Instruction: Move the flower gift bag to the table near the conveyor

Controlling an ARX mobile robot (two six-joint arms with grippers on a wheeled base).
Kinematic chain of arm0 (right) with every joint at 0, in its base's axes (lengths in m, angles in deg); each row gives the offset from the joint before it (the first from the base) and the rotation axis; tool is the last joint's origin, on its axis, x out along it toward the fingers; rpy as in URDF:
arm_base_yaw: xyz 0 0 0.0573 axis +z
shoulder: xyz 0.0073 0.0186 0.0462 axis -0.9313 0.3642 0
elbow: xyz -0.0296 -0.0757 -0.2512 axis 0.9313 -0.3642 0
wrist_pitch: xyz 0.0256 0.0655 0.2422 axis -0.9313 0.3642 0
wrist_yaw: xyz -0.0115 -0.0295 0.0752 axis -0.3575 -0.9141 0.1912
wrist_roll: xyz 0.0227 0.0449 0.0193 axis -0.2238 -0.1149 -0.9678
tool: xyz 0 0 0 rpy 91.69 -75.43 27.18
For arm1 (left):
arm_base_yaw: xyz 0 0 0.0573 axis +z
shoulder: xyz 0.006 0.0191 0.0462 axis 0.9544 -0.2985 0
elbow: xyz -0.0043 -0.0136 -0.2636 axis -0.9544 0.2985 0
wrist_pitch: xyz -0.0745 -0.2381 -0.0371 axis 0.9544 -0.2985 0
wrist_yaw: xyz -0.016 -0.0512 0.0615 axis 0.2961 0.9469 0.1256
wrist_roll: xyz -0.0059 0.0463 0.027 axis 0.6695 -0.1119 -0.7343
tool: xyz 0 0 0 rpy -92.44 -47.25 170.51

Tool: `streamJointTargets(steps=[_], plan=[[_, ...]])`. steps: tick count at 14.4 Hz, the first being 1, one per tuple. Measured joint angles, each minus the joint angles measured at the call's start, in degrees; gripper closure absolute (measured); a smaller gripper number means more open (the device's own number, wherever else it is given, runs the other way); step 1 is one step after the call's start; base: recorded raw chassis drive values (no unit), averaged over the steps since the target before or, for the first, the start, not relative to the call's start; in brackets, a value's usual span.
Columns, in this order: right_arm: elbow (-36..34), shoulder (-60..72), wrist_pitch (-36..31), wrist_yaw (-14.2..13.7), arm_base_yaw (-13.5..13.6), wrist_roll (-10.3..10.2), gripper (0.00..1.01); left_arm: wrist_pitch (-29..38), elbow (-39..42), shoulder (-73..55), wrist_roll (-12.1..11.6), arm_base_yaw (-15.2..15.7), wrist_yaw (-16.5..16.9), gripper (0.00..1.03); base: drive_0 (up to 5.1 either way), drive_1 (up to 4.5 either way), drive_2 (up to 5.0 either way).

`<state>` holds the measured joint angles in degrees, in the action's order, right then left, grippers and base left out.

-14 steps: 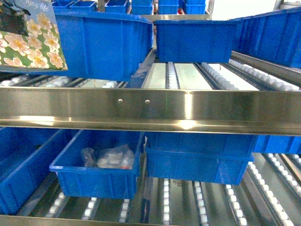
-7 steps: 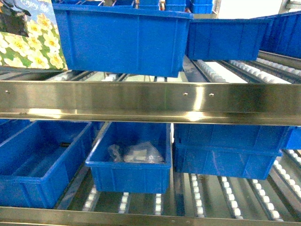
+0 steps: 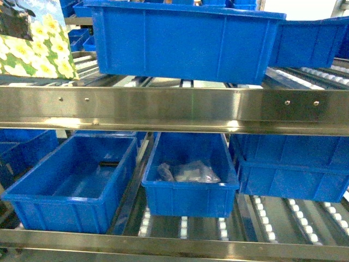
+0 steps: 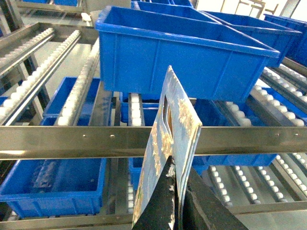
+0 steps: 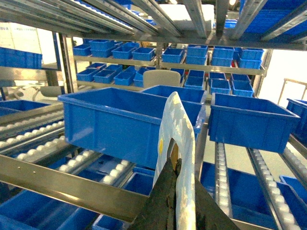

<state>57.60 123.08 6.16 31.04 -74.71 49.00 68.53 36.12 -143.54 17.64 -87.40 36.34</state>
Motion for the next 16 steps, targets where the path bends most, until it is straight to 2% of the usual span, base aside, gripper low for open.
streamJointTargets(steps=[10,16], plan=[[0.0,-0.1,0.1,0.0,0.0,0.0,0.99,0.0,0.0,0.0,-0.4,0.0,0.1,1.01,-4.7,0.91,3.7],[0.0,-0.1,-0.1,0.0,0.0,0.0,0.99,0.0,0.0,0.1,-0.4,0.0,0.1,1.01,-4.9,2.12,2.7]])
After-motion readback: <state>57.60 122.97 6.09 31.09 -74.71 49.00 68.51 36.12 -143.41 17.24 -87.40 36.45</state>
